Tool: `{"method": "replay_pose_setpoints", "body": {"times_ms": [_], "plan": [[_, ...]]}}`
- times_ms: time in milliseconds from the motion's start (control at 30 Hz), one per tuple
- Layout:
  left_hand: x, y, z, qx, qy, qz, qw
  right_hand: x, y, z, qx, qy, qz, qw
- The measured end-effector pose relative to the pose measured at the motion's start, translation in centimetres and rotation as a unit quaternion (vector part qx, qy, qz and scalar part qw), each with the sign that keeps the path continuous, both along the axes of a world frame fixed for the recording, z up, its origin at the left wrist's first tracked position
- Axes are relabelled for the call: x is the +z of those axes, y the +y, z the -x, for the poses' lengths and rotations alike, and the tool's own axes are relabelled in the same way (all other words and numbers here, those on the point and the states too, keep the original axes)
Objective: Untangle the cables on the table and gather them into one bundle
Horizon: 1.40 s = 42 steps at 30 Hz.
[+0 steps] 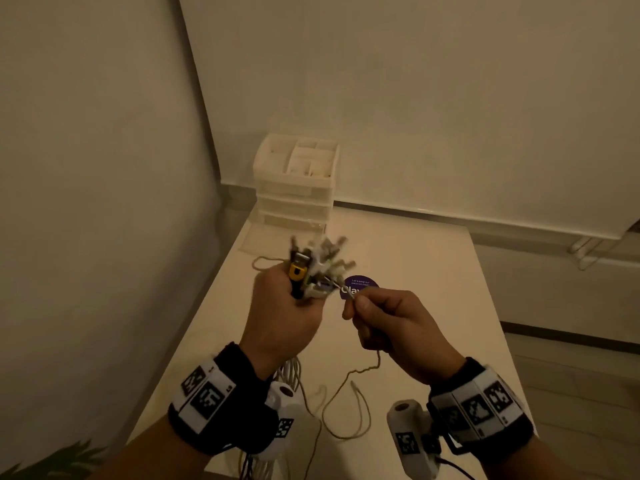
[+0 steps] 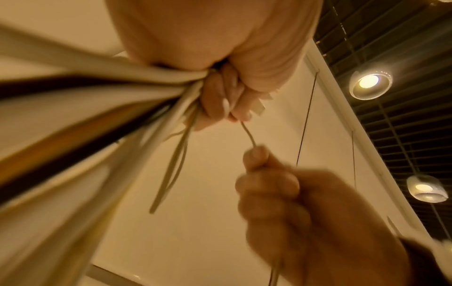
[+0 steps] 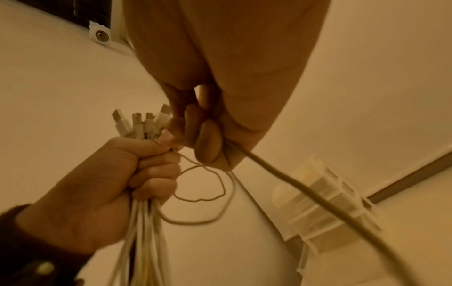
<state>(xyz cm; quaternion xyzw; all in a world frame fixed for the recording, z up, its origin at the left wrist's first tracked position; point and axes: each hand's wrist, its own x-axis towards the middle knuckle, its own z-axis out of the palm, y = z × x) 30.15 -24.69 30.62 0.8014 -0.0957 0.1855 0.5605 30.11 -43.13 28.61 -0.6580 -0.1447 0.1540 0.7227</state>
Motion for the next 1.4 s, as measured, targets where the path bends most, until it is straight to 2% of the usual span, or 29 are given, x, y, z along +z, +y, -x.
{"method": "replay_pose_setpoints", "body": {"times_ms": [100,167,333,433,500,567,633,700,800,967,1200,1333,1400], "plan": [[1.2,2.0,-1.3,0.102,0.002,0.132,0.986,-1.8,-1.1,0.5,-0.022,0.02,0.032,0.999],[2.1,4.2,-2.0,0.156,-0.013,0.182,0.971,-3.2,-2.1,1.1,-0.036,0.041,0.055,0.997],[2.1,5.5,-1.8,0.198,-0.003,0.177,0.964,-4.1,-2.1,1.4,-0.07,0.057,0.068,0.994],[2.3,3.6,-0.3,0.159,-0.031,0.169,0.972,-3.1,-1.4,1.1,-0.096,0.049,0.056,0.993],[2.2,2.1,0.8,0.085,-0.027,0.14,0.986,-2.4,-0.9,1.1,-0.095,0.046,0.046,0.993],[1.3,1.0,1.5,-0.009,0.016,0.086,0.996,-1.5,-0.3,1.4,-0.071,0.034,0.043,0.996],[0.1,0.5,1.5,-0.061,0.038,-0.003,0.997,-0.4,0.4,1.8,-0.044,0.016,0.033,0.998],[-0.7,0.2,1.4,-0.079,0.043,-0.047,0.995,0.5,0.8,2.0,-0.04,0.008,0.017,0.999],[-0.7,0.2,1.4,-0.074,0.031,-0.044,0.996,1.0,1.1,2.2,-0.043,-0.002,0.018,0.999],[0.1,1.6,1.1,-0.021,0.04,0.008,0.999,0.2,1.3,2.3,-0.028,-0.016,0.031,0.999],[2.1,6.7,-0.4,0.151,-0.003,0.115,0.982,-4.2,-1.2,4.2,-0.041,0.013,0.103,0.994],[2.6,9.2,-0.5,0.179,-0.021,0.175,0.968,-7.1,-2.1,6.0,-0.061,0.036,0.154,0.986],[2.8,9.6,-0.2,0.167,-0.031,0.198,0.965,-8.3,-2.2,6.9,-0.071,0.062,0.159,0.983]]}}
